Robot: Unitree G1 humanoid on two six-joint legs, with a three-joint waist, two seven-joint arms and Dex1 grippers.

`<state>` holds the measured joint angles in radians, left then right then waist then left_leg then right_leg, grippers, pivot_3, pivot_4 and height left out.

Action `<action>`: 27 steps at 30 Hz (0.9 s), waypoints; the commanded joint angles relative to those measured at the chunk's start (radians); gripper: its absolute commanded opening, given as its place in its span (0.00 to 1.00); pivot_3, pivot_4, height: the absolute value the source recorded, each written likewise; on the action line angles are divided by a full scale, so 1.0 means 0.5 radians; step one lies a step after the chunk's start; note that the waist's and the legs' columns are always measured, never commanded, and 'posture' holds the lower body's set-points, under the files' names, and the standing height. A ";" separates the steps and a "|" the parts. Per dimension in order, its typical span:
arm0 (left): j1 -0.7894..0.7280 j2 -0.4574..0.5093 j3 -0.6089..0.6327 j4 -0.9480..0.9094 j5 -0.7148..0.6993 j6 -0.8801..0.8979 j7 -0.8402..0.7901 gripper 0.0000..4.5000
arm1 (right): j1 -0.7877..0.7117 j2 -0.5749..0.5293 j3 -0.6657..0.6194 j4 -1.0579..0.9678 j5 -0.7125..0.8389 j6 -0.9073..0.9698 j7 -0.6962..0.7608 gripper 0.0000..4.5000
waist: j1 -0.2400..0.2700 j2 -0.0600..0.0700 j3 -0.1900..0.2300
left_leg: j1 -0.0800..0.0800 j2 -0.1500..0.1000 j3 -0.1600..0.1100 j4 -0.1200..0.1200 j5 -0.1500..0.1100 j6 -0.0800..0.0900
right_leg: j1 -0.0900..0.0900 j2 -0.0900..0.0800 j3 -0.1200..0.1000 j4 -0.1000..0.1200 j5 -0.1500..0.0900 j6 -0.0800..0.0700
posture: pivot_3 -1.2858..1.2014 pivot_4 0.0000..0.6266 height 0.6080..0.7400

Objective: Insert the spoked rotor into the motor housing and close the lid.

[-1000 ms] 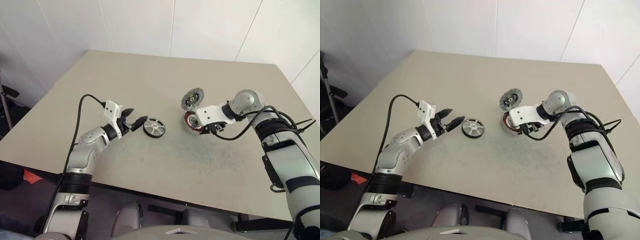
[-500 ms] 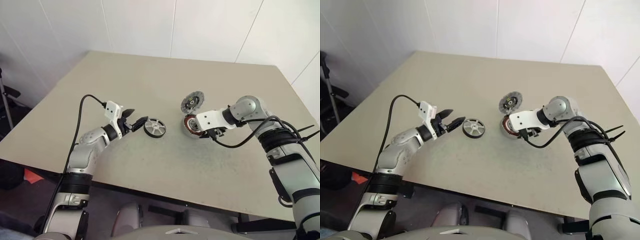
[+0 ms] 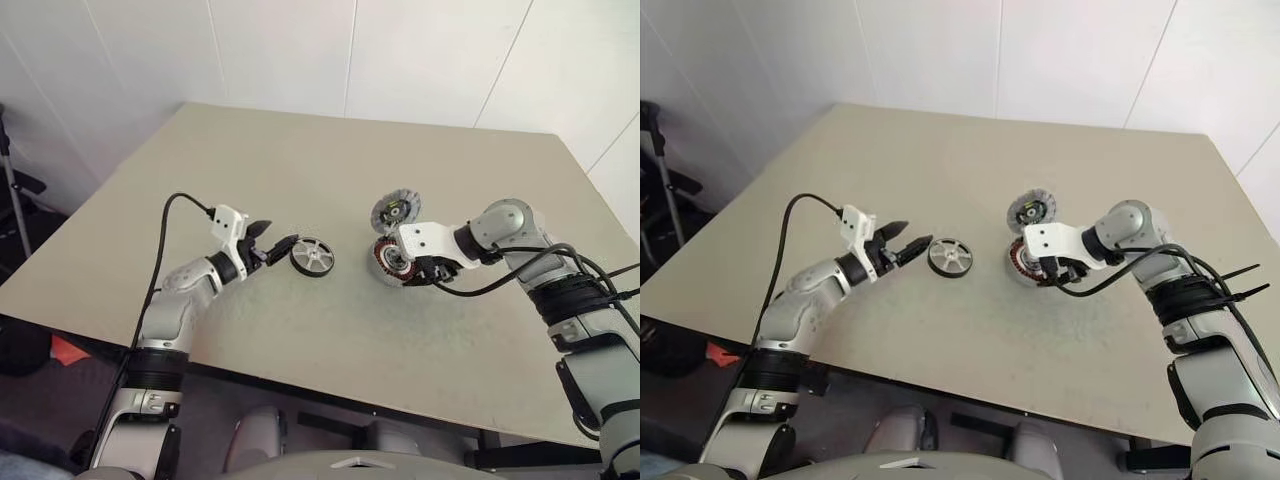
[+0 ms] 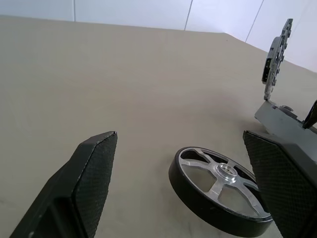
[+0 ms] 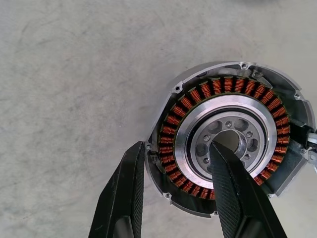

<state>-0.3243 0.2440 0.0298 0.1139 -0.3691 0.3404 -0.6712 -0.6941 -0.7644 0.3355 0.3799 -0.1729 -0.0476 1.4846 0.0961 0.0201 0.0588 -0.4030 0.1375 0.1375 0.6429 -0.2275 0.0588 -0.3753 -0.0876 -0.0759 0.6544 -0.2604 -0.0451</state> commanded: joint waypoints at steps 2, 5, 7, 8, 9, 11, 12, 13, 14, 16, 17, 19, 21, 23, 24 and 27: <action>0.044 -0.046 -0.029 -0.066 0.010 -0.060 0.027 0.96 | -0.099 -0.141 -0.057 -0.109 0.036 -0.121 0.053 0.41 | 0.002 0.000 0.000 | 0.000 0.000 0.000 0.000 0.000 0.000 | -0.001 0.000 0.000 0.000 0.000 0.000 | 0.52 0.00 1.00; 0.067 -0.064 -0.041 -0.074 0.013 -0.072 0.041 0.96 | -0.115 -0.206 -0.054 -0.067 0.030 -0.181 0.064 0.41 | 0.000 0.000 0.000 | 0.000 0.000 0.000 0.000 0.000 0.000 | -0.001 0.000 0.000 0.000 0.000 0.000 | 0.52 0.00 1.00; 0.079 -0.074 -0.046 -0.079 0.014 -0.078 0.050 0.96 | -0.103 -0.234 -0.055 -0.045 0.037 -0.139 0.069 0.41 | -0.001 0.000 0.000 | 0.001 0.000 0.000 0.000 0.000 -0.001 | 0.000 0.000 0.000 0.000 0.000 0.000 | 0.52 0.00 1.00; 0.084 -0.078 -0.047 -0.081 0.013 -0.081 0.054 0.96 | -0.093 -0.243 -0.058 -0.039 0.039 -0.112 0.062 0.41 | -0.003 0.000 0.000 | 0.002 0.001 0.000 0.000 0.000 -0.001 | 0.001 0.000 0.000 0.000 0.000 0.000 | 0.52 0.00 1.00; 0.088 -0.080 -0.049 -0.084 0.013 -0.082 0.058 0.96 | -0.086 -0.250 -0.059 -0.035 0.041 -0.098 0.056 0.41 | -0.005 0.000 0.000 | 0.003 0.001 0.000 0.000 0.000 -0.001 | 0.001 0.000 0.000 0.000 0.000 0.000 | 0.52 0.00 1.00; 0.098 -0.081 -0.053 -0.081 0.014 -0.090 0.059 0.96 | -0.035 -0.252 -0.087 -0.144 0.126 0.119 0.110 0.41 | -0.004 0.000 0.000 | 0.003 0.001 0.000 0.000 0.001 -0.001 | 0.000 0.000 0.000 0.001 0.000 0.000 | 0.52 0.00 1.00; 0.102 -0.083 -0.056 -0.082 0.014 -0.092 0.061 0.96 | -0.010 -0.237 -0.115 -0.248 0.198 0.333 0.126 0.41 | -0.002 0.000 0.000 | 0.002 0.001 0.000 0.000 0.001 -0.001 | 0.000 0.001 0.000 0.001 0.000 0.000 | 0.52 0.00 1.00; 0.106 -0.085 -0.059 -0.083 0.015 -0.095 0.064 0.96 | 0.001 -0.212 -0.142 -0.361 0.274 0.614 0.128 0.41 | -0.001 0.001 0.000 | 0.002 0.001 0.000 0.000 0.001 -0.001 | 0.000 0.001 0.000 0.001 0.000 0.000 | 0.52 0.00 1.00; 0.109 -0.087 -0.061 -0.084 0.015 -0.097 0.066 0.96 | -0.002 -0.187 -0.162 -0.442 0.318 0.832 0.099 0.41 | -0.003 0.001 0.001 | 0.002 0.001 0.000 0.000 0.001 -0.001 | 0.000 0.001 0.000 0.001 0.000 0.000 | 0.52 0.00 1.00; 0.112 -0.092 -0.066 -0.083 0.017 -0.101 0.071 0.96 | -0.021 -0.168 -0.171 -0.552 0.376 1.152 0.052 0.41 | -0.005 0.002 0.000 | 0.002 0.002 0.001 0.000 0.001 -0.001 | -0.001 0.001 0.001 0.002 0.000 0.000 | 0.52 0.00 1.00; 0.116 -0.095 -0.069 -0.084 0.019 -0.101 0.074 0.96 | -0.040 -0.159 -0.170 -0.578 0.393 1.269 0.021 0.41 | -0.001 0.002 0.000 | 0.002 0.002 0.000 0.000 0.001 -0.002 | -0.001 0.001 0.001 0.003 0.000 0.000 | 0.52 0.00 1.00; 0.120 -0.100 -0.073 -0.081 0.026 -0.103 0.076 0.96 | -0.072 -0.143 -0.169 -0.635 0.447 1.478 -0.026 0.41 | 0.002 0.002 0.000 | 0.003 0.003 0.000 0.000 0.002 -0.004 | -0.001 0.001 0.001 0.003 0.000 0.000 | 0.52 0.00 1.00; 0.121 -0.100 -0.074 -0.075 0.031 -0.106 0.073 0.96 | -0.095 -0.125 -0.165 -0.699 0.503 1.644 -0.068 0.41 | 0.006 0.002 0.000 | 0.003 0.002 0.000 0.000 0.003 -0.004 | -0.001 0.001 0.001 0.003 0.000 0.000 | 0.52 0.00 1.00; 0.119 -0.101 -0.073 -0.073 0.035 -0.106 0.074 0.96 | -0.101 -0.121 -0.148 -0.731 0.524 1.717 -0.121 0.41 | 0.008 0.002 0.000 | 0.003 0.002 0.000 0.000 0.003 -0.004 | 0.000 0.001 0.001 0.003 0.000 0.000 | 0.52 0.00 1.00; 0.115 -0.100 -0.069 -0.074 0.032 -0.104 0.073 0.96 | -0.099 -0.118 -0.126 -0.711 0.510 1.725 -0.157 0.41 | 0.008 0.002 0.000 | 0.003 0.002 0.000 0.000 0.003 -0.005 | 0.000 0.001 0.001 0.003 0.000 0.000 | 0.52 0.00 1.00; 0.107 -0.094 -0.063 -0.081 0.030 -0.100 0.074 0.96 | -0.094 -0.107 -0.068 -0.652 0.482 1.765 -0.254 0.41 | 0.007 0.002 0.000 | 0.003 0.002 0.000 -0.001 0.004 -0.007 | 0.000 0.001 0.001 0.002 0.000 0.000 | 0.52 0.00 1.00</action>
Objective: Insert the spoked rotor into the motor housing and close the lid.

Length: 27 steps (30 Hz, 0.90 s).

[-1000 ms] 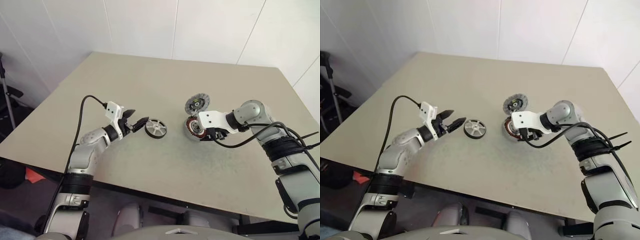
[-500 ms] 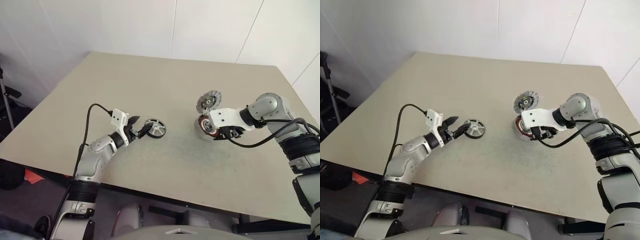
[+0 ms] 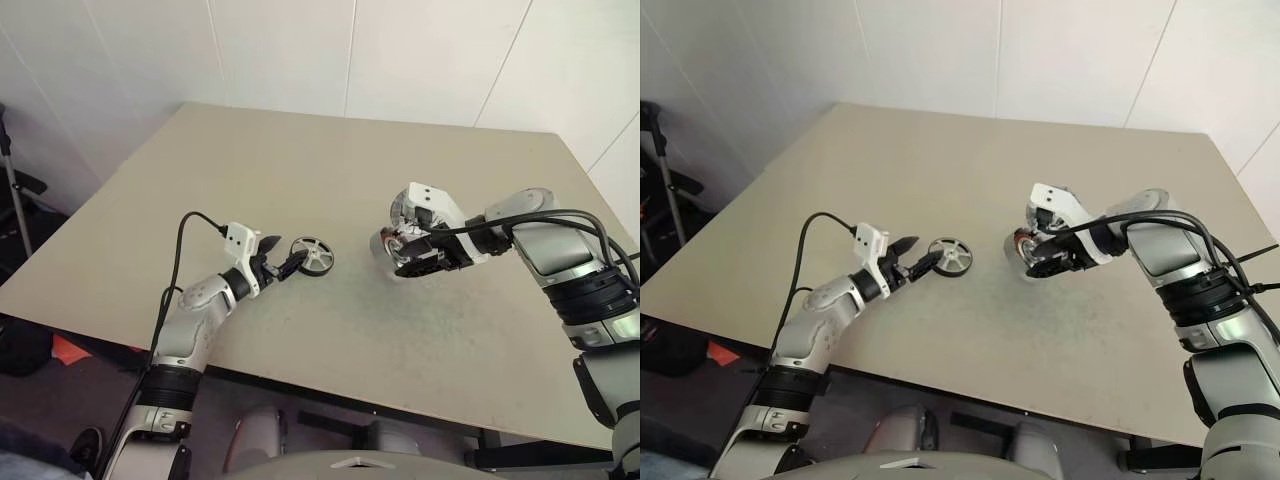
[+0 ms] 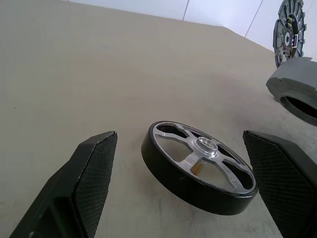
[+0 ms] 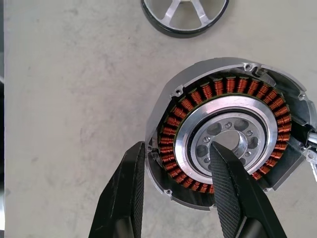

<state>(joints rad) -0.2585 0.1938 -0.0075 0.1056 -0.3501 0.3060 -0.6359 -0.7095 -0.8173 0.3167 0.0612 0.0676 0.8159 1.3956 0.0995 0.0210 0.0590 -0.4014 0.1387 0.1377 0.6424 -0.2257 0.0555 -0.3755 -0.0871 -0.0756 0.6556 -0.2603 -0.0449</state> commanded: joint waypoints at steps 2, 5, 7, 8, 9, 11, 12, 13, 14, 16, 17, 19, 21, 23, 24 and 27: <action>-0.031 0.013 0.020 -0.056 -0.007 -0.034 0.006 0.96 | -0.072 0.003 -0.010 -0.035 0.017 0.091 -0.106 0.41 | -0.002 0.000 0.000 | 0.000 0.000 0.000 -0.001 0.001 -0.001 | 0.000 0.000 0.000 0.000 0.000 0.000 | 0.52 0.00 1.00; -0.030 0.020 0.029 -0.049 -0.002 -0.039 0.014 0.96 | -0.108 0.009 0.015 -0.107 0.065 0.180 -0.104 0.41 | -0.003 0.000 0.000 | 0.002 0.000 0.000 -0.005 0.002 -0.004 | 0.000 0.000 0.000 0.000 0.000 0.000 | 0.52 0.00 1.00; -0.026 0.022 0.031 -0.053 0.001 -0.046 0.022 0.96 | -0.107 0.000 0.041 -0.148 0.082 0.197 -0.098 0.41 | -0.004 0.000 0.000 | 0.003 0.000 0.000 -0.007 0.003 -0.005 | 0.000 0.000 0.000 0.000 0.000 0.000 | 0.52 0.00 1.00; -0.026 0.023 0.033 -0.055 -0.001 -0.048 0.025 0.96 | -0.098 -0.009 0.052 -0.169 0.090 0.206 -0.096 0.41 | -0.005 0.000 0.000 | 0.004 0.000 0.000 -0.007 0.003 -0.005 | 0.000 0.000 0.000 0.000 0.000 0.000 | 0.52 0.00 1.00; -0.025 0.024 0.035 -0.056 -0.002 -0.051 0.026 0.96 | -0.084 -0.020 0.055 -0.204 0.103 0.229 -0.096 0.41 | -0.004 0.000 0.000 | 0.004 0.000 0.000 -0.008 0.003 -0.006 | 0.000 0.000 0.000 0.000 0.000 0.000 | 0.52 0.00 1.00; -0.021 0.029 0.037 -0.058 -0.002 -0.053 0.028 0.96 | -0.055 -0.053 0.050 -0.326 0.161 0.315 -0.077 0.41 | -0.003 0.000 0.000 | 0.004 0.000 0.000 -0.008 0.003 -0.006 | 0.000 0.000 0.000 0.000 0.000 0.000 | 0.52 0.00 1.00; -0.018 0.029 0.039 -0.060 -0.004 -0.054 0.029 0.96 | -0.040 -0.071 0.048 -0.383 0.188 0.347 -0.068 0.41 | -0.003 0.000 0.000 | 0.004 0.000 0.000 -0.008 0.003 -0.006 | 0.000 0.000 0.000 0.000 0.000 0.000 | 0.52 0.00 1.00; -0.015 0.030 0.039 -0.062 -0.005 -0.055 0.030 0.96 | -0.030 -0.084 0.047 -0.420 0.209 0.369 -0.072 0.41 | -0.002 0.000 0.000 | 0.004 0.000 0.000 -0.008 0.003 -0.006 | 0.000 0.000 0.000 0.000 0.000 0.000 | 0.52 0.00 1.00; -0.012 0.030 0.039 -0.062 -0.005 -0.057 0.030 0.96 | -0.023 -0.086 0.051 -0.431 0.219 0.381 -0.091 0.41 | -0.002 0.000 0.000 | 0.005 0.000 0.000 -0.008 0.003 -0.006 | 0.001 0.000 0.000 -0.001 0.000 0.000 | 0.52 0.00 1.00; -0.010 0.028 0.035 -0.063 -0.002 -0.060 0.033 0.96 | 0.006 -0.075 0.074 -0.382 0.208 0.355 -0.151 0.41 | -0.001 0.000 0.000 | 0.008 0.000 0.000 -0.008 0.003 -0.006 | 0.005 0.000 0.000 -0.002 0.000 0.000 | 0.52 0.00 1.00; -0.013 0.027 0.034 -0.062 -0.002 -0.061 0.034 0.96 | 0.035 -0.074 0.090 -0.365 0.200 0.332 -0.171 0.41 | 0.000 0.000 0.000 | 0.010 0.000 0.000 -0.008 0.003 -0.006 | 0.008 0.000 0.000 -0.002 0.000 0.001 | 0.52 0.00 1.00; -0.020 0.028 0.034 -0.059 -0.002 -0.063 0.034 0.96 | 0.077 -0.073 0.107 -0.362 0.201 0.312 -0.202 0.41 | 0.000 0.000 0.000 | 0.016 0.000 0.000 -0.008 -0.001 -0.012 | 0.014 0.000 0.000 -0.004 0.000 0.001 | 0.52 0.00 1.00; -0.022 0.034 0.036 -0.055 -0.003 -0.066 0.030 0.96 | 0.103 -0.069 0.115 -0.368 0.208 0.305 -0.228 0.41 | -0.003 0.000 0.000 | 0.018 0.000 0.000 -0.009 -0.001 -0.013 | 0.015 0.000 0.000 -0.004 0.001 0.001 | 0.52 0.00 1.00; -0.021 0.035 0.031 -0.058 -0.002 -0.066 0.029 0.96 | 0.129 -0.072 0.136 -0.315 0.190 0.264 -0.255 0.41 | -0.005 -0.001 0.000 | 0.021 0.000 0.002 -0.013 0.002 -0.018 | 0.014 0.000 0.001 -0.004 0.001 0.002 | 0.52 0.00 1.00; -0.020 0.036 0.030 -0.059 -0.002 -0.066 0.028 0.96 | 0.135 -0.074 0.146 -0.294 0.184 0.249 -0.265 0.41 | -0.005 -0.001 0.001 | 0.026 0.000 0.003 -0.017 0.004 -0.021 | 0.017 0.000 0.002 -0.004 0.001 0.003 | 0.52 0.00 1.00; -0.020 0.038 0.028 -0.057 0.001 -0.068 0.027 0.96 | 0.122 -0.064 0.150 -0.271 0.185 0.231 -0.283 0.41 | -0.003 -0.001 0.001 | 0.036 0.000 0.005 -0.026 0.006 -0.024 | 0.021 0.000 0.003 -0.005 0.001 0.003 | 0.52 0.00 1.00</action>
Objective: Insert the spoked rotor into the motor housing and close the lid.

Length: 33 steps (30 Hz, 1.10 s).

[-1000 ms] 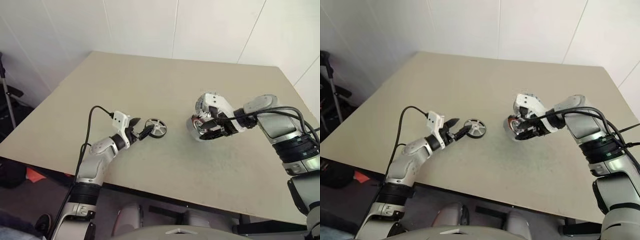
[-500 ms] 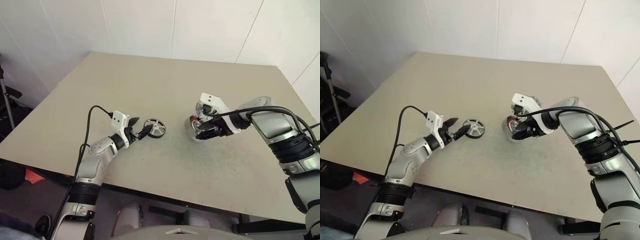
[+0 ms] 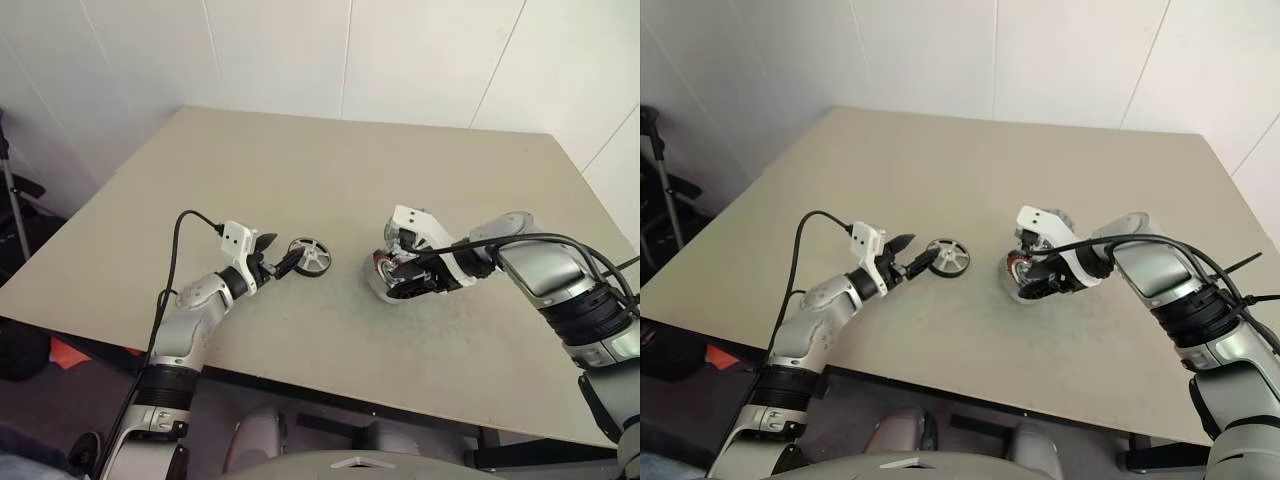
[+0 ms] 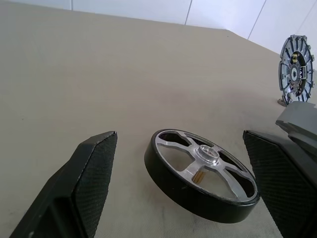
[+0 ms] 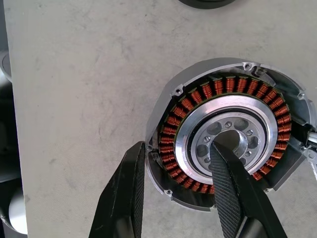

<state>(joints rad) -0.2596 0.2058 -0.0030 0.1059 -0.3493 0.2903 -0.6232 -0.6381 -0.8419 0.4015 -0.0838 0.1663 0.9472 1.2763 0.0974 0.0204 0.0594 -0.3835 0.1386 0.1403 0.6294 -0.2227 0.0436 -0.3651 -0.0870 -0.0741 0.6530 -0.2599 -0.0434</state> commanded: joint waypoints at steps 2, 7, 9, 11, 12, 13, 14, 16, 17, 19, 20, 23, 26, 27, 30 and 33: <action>-0.020 0.017 0.018 -0.055 0.002 -0.037 -0.001 0.96 | -0.038 -0.008 -0.022 0.008 0.008 -0.023 -0.038 0.41 | 0.001 0.000 0.000 | 0.001 0.001 0.000 -0.001 0.001 -0.001 | 0.000 0.000 0.000 0.000 0.000 0.000 | 0.52 0.00 1.00; -0.032 0.021 0.018 -0.044 0.004 -0.042 -0.002 0.96 | -0.052 0.002 -0.012 0.000 0.029 -0.066 -0.018 0.41 | 0.000 0.000 0.000 | 0.004 0.003 0.005 -0.001 0.001 -0.001 | 0.002 0.000 0.000 0.000 0.001 0.002 | 0.52 0.00 1.00; -0.035 0.023 0.019 -0.041 0.004 -0.044 -0.003 0.96 | -0.059 0.011 -0.011 -0.006 0.024 -0.091 -0.031 0.62 | 0.000 0.000 0.000 | 0.005 0.003 0.006 -0.002 0.001 -0.001 | 0.001 0.000 0.000 0.000 0.001 0.002 | 0.52 0.00 1.00; -0.036 0.023 0.019 -0.038 0.005 -0.045 -0.002 0.96 | -0.075 0.026 -0.033 -0.037 0.037 -0.090 -0.053 0.76 | -0.001 0.000 0.000 | 0.005 0.004 0.007 -0.003 0.001 -0.001 | 0.000 0.000 0.000 0.000 0.001 0.002 | 0.52 0.00 1.00; -0.036 0.022 0.018 -0.036 0.006 -0.046 -0.002 0.96 | -0.092 0.035 -0.047 -0.055 0.054 -0.074 -0.054 0.84 | -0.001 0.000 0.000 | 0.004 0.004 0.008 -0.003 0.001 -0.001 | -0.001 0.000 0.000 0.000 0.001 0.002 | 0.52 0.00 1.00; -0.035 0.021 0.016 -0.035 0.007 -0.047 -0.001 0.96 | -0.109 0.041 -0.056 -0.068 0.073 -0.052 -0.051 0.91 | -0.001 0.000 0.000 | 0.004 0.004 0.008 -0.004 0.001 -0.001 | -0.002 0.000 0.000 0.000 0.001 0.002 | 0.52 0.00 1.00; -0.032 0.022 0.012 -0.034 0.011 -0.047 -0.001 0.96 | -0.128 0.046 -0.066 -0.087 0.095 -0.033 -0.045 0.98 | -0.001 0.000 0.000 | 0.004 0.005 0.009 -0.004 0.001 -0.001 | -0.002 0.000 0.000 0.000 0.001 0.002 | 0.52 0.00 1.00; -0.029 0.022 0.007 -0.038 0.013 -0.046 -0.003 0.96 | -0.159 0.045 -0.081 -0.125 0.130 -0.027 -0.034 0.98 | -0.001 0.000 0.000 | 0.004 0.005 0.009 -0.004 0.001 -0.001 | -0.002 0.000 0.001 0.000 0.001 0.002 | 0.52 0.00 1.00; -0.029 0.023 0.005 -0.041 0.013 -0.043 -0.004 0.96 | -0.178 0.043 -0.093 -0.138 0.146 -0.044 -0.026 0.98 | -0.001 0.000 0.000 | 0.004 0.005 0.010 -0.004 0.001 -0.001 | -0.003 0.000 0.001 0.000 0.001 0.002 | 0.52 0.00 1.00; -0.031 0.026 0.005 -0.043 0.013 -0.041 -0.007 0.96 | -0.217 0.049 -0.118 -0.123 0.154 -0.103 -0.035 0.98 | -0.001 0.000 0.000 | 0.004 0.005 0.010 -0.004 0.001 -0.001 | -0.002 0.000 0.001 0.000 0.001 0.002 | 0.52 0.00 1.00; -0.034 0.029 0.007 -0.042 0.013 -0.040 -0.009 0.96 | -0.246 0.062 -0.141 -0.087 0.147 -0.145 -0.058 0.98 | -0.001 0.000 0.000 | 0.004 0.005 0.010 -0.004 0.001 -0.001 | -0.003 0.000 0.001 0.000 0.001 0.002 | 0.52 0.00 1.00; -0.039 0.043 0.013 -0.038 0.010 -0.036 -0.019 0.96 | -0.279 0.072 -0.204 -0.002 0.108 -0.325 -0.115 0.98 | -0.001 0.000 0.000 | 0.005 0.006 0.011 -0.004 0.001 -0.002 | -0.003 0.000 0.001 -0.001 0.001 0.002 | 0.52 0.00 1.00; -0.044 0.059 0.017 -0.035 0.007 -0.031 -0.032 0.96 | -0.251 0.044 -0.262 0.021 0.106 -0.429 -0.132 0.98 | 0.000 -0.001 0.000 | 0.004 0.006 0.012 -0.005 0.001 -0.002 | -0.003 0.000 0.001 -0.001 0.001 0.002 | 0.52 0.00 1.00; -0.051 0.067 0.017 -0.032 0.006 -0.028 -0.036 0.96 | -0.233 0.034 -0.310 0.033 0.103 -0.507 -0.151 0.98 | -0.001 -0.001 0.000 | 0.004 0.006 0.012 -0.005 0.001 -0.002 | -0.003 0.000 0.001 -0.002 0.001 0.002 | 0.52 0.00 1.00; -0.080 0.096 0.011 -0.005 0.003 -0.019 -0.068 0.96 | -0.400 0.162 -0.627 0.110 0.323 -0.262 -0.321 0.98 | -0.002 -0.001 0.000 | 0.002 0.006 0.013 -0.007 0.001 -0.001 | -0.005 0.000 0.001 -0.004 0.001 0.002 | 0.52 0.00 1.00; -0.116 0.106 -0.014 0.032 0.008 -0.017 -0.103 0.96 | -0.544 0.313 -0.878 0.337 0.283 -0.289 -0.721 0.98 | -0.009 0.000 0.001 | 0.002 0.007 0.016 -0.008 0.003 -0.001 | -0.010 0.000 0.002 -0.002 0.002 0.003 | 0.52 0.00 1.00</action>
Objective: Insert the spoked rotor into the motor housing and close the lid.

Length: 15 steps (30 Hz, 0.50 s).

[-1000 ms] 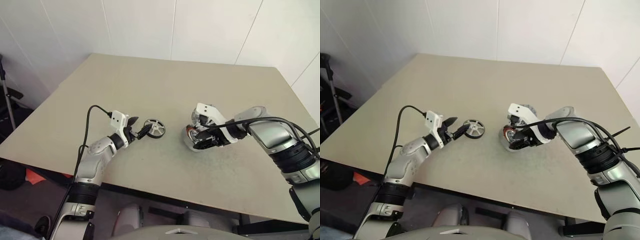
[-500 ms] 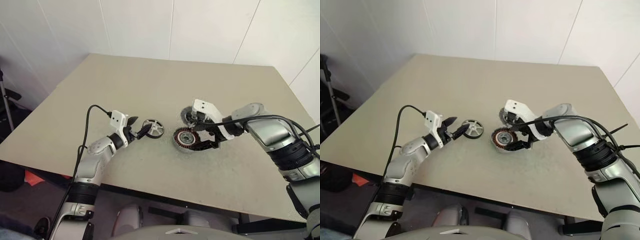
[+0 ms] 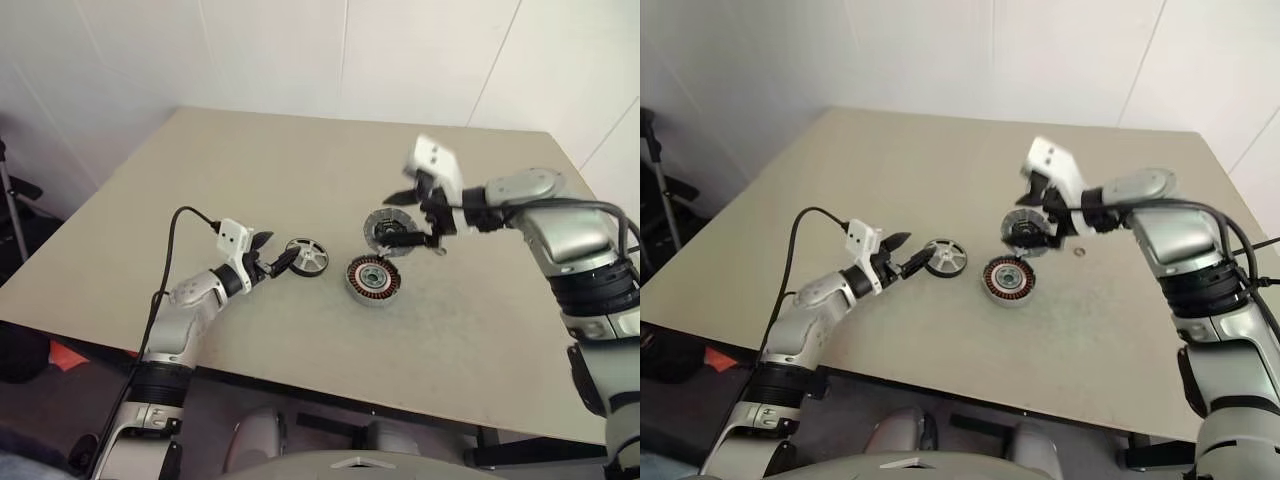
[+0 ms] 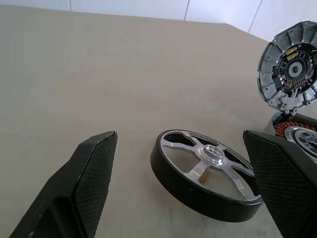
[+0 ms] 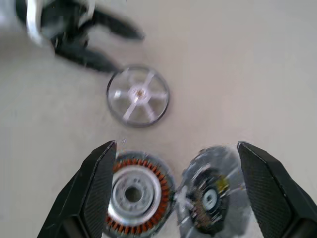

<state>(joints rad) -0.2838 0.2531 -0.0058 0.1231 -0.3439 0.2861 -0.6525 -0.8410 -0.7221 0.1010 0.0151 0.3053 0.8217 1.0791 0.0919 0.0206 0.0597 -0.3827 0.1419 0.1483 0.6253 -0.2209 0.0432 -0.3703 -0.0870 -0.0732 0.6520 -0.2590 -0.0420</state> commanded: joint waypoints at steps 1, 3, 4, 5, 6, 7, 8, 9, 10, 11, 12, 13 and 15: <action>-0.088 0.009 -0.018 0.010 0.000 -0.006 -0.055 0.96 | -0.130 0.104 -0.358 0.251 -0.037 -0.155 -0.463 0.98 | 0.004 -0.005 -0.001 | 0.001 0.002 0.000 -0.001 0.001 -0.003 | 0.001 0.000 -0.002 0.000 0.000 0.000 | 0.52 0.00 1.00; -0.129 0.013 -0.032 0.042 0.005 -0.003 -0.085 0.96 | -0.072 0.112 -0.447 0.424 -0.128 -0.380 -0.645 0.98 | 0.020 -0.011 -0.004 | 0.003 0.004 0.000 -0.005 0.006 -0.015 | 0.003 0.001 -0.005 -0.003 0.000 0.000 | 0.52 0.00 1.00; -0.148 0.019 -0.037 0.058 0.007 -0.002 -0.101 0.96 | -0.053 0.105 -0.478 0.494 -0.140 -0.405 -0.695 0.98 | 0.024 -0.011 -0.004 | 0.006 0.004 0.000 -0.009 0.007 -0.017 | 0.006 0.001 -0.006 -0.007 0.000 0.000 | 0.52 0.00 1.00; -0.170 0.025 -0.044 0.072 0.011 0.002 -0.117 0.96 | -0.029 0.086 -0.502 0.573 -0.153 -0.416 -0.734 0.98 | 0.024 -0.011 -0.004 | 0.008 0.003 0.000 -0.012 0.008 -0.018 | 0.009 0.001 -0.006 -0.010 0.000 0.000 | 0.52 0.00 1.00; -0.190 0.034 -0.048 0.089 0.014 0.003 -0.134 0.96 | -0.004 0.074 -0.512 0.636 -0.171 -0.442 -0.763 0.98 | 0.022 -0.011 -0.004 | 0.007 0.002 0.001 -0.014 0.008 -0.018 | 0.009 0.001 -0.005 -0.013 0.000 0.000 | 0.52 0.00 1.00; -0.218 0.043 -0.052 0.107 0.017 0.007 -0.152 0.96 | 0.050 0.063 -0.526 0.712 -0.183 -0.483 -0.778 0.98 | 0.017 -0.011 -0.004 | 0.006 0.001 0.001 -0.015 0.008 -0.018 | 0.009 0.001 -0.005 -0.017 0.004 0.006 | 0.52 0.00 1.00; -0.243 0.054 -0.051 0.129 0.018 0.006 -0.170 0.96 | 0.096 0.061 -0.529 0.765 -0.195 -0.518 -0.793 0.98 | 0.014 -0.011 -0.004 | 0.004 0.001 0.002 -0.017 0.008 -0.018 | 0.006 0.001 -0.005 -0.018 0.004 0.007 | 0.52 0.00 1.00; -0.269 0.070 -0.049 0.155 0.022 0.002 -0.192 0.96 | 0.155 0.061 -0.514 0.811 -0.228 -0.580 -0.815 0.98 | 0.012 -0.011 -0.004 | 0.002 0.001 0.002 -0.018 0.010 -0.015 | 0.004 0.001 -0.005 -0.018 0.004 0.007 | 0.52 0.00 1.00; -0.293 0.084 -0.047 0.173 0.022 0.003 -0.210 0.96 | 0.210 0.064 -0.502 0.838 -0.252 -0.629 -0.830 0.98 | 0.011 -0.011 -0.004 | 0.001 0.001 0.002 -0.019 0.012 -0.012 | 0.002 0.001 -0.005 -0.018 0.004 0.007 | 0.52 0.00 1.00; -0.320 0.100 -0.038 0.193 0.019 0.006 -0.230 0.96 | 0.258 0.081 -0.502 0.836 -0.252 -0.655 -0.838 0.98 | 0.011 -0.011 -0.004 | -0.001 0.001 0.003 -0.022 0.012 -0.012 | 0.000 0.001 -0.005 -0.019 0.004 0.007 | 0.52 0.00 1.00; -0.343 0.111 -0.031 0.206 0.015 0.011 -0.243 0.96 | 0.304 0.092 -0.506 0.821 -0.241 -0.672 -0.831 0.98 | 0.007 -0.010 -0.004 | -0.001 0.001 0.003 -0.023 0.012 -0.012 | -0.002 0.001 -0.005 -0.018 0.004 0.007 | 0.52 0.00 1.00; -0.362 0.121 -0.024 0.220 0.012 0.013 -0.253 0.96 | 0.346 0.099 -0.503 0.795 -0.235 -0.685 -0.820 0.98 | 0.002 -0.009 -0.003 | -0.002 0.002 0.003 -0.024 0.013 -0.012 | -0.003 0.002 -0.005 -0.019 0.004 0.007 | 0.52 0.00 1.00; -0.400 0.144 -0.011 0.271 0.018 -0.007 -0.270 0.96 | 0.432 0.115 -0.484 0.698 -0.193 -0.668 -0.748 0.98 | 0.000 -0.008 -0.003 | -0.004 0.003 0.004 -0.024 0.013 -0.011 | -0.006 0.004 -0.004 -0.019 0.004 0.006 | 0.52 0.00 1.00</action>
<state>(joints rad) -0.4606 0.3114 -0.0328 0.2606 -0.3322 0.2947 -0.7748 -0.6201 -0.6643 -0.1349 0.4464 0.1824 0.5101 0.6792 0.0917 0.0168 0.0583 -0.3845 0.1440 0.1505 0.6131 -0.2147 0.0376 -0.3735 -0.0847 -0.0753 0.6428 -0.2569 -0.0388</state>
